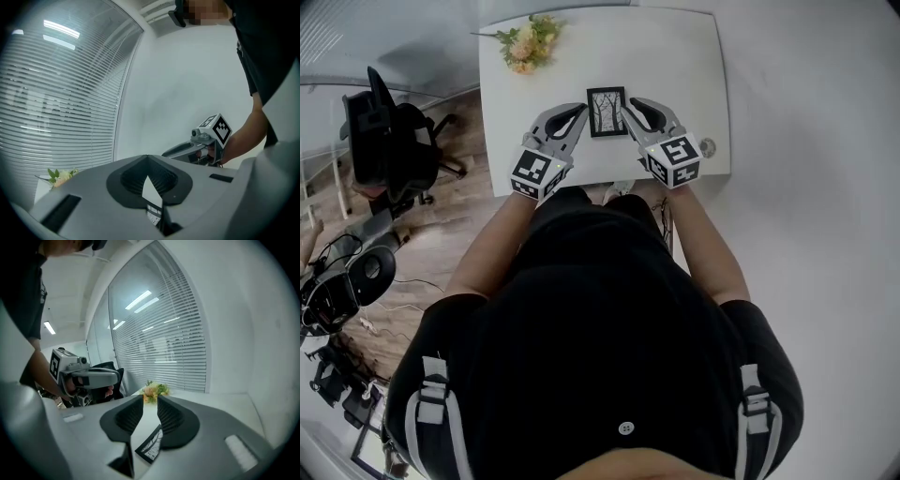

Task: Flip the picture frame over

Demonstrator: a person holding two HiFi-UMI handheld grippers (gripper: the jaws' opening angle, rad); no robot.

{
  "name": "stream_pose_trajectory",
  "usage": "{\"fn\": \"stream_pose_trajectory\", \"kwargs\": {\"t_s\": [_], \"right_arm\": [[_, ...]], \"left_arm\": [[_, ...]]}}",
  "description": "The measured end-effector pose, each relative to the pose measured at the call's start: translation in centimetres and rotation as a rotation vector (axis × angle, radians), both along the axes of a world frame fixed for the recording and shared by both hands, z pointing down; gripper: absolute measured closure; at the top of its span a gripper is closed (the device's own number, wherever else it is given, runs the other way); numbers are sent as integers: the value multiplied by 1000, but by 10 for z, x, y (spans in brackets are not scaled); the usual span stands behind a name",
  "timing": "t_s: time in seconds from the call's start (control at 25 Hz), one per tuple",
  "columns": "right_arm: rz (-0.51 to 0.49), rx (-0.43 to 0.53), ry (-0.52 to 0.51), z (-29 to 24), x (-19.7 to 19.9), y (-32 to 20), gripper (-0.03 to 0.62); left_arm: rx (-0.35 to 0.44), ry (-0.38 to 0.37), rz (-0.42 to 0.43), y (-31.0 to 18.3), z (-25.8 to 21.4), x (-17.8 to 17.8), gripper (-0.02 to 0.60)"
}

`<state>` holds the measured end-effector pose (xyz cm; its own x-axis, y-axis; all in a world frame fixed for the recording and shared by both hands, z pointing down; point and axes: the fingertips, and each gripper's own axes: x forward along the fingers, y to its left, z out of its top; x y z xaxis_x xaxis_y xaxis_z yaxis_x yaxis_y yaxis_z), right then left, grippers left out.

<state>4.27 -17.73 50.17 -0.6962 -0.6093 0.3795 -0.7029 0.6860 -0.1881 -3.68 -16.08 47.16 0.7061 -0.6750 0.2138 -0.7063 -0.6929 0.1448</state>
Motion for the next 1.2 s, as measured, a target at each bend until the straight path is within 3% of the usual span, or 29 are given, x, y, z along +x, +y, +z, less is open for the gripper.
{"fn": "stream_pose_trajectory", "kwargs": {"t_s": [0.52,1.2], "right_arm": [[-21,183,-79,-90,-3,16,516],[-71,291,-91,-136,-8,18,572]], "left_arm": [[91,33,47,6,-62,21,580],[141,67,45,0,-103,26,580]]}}
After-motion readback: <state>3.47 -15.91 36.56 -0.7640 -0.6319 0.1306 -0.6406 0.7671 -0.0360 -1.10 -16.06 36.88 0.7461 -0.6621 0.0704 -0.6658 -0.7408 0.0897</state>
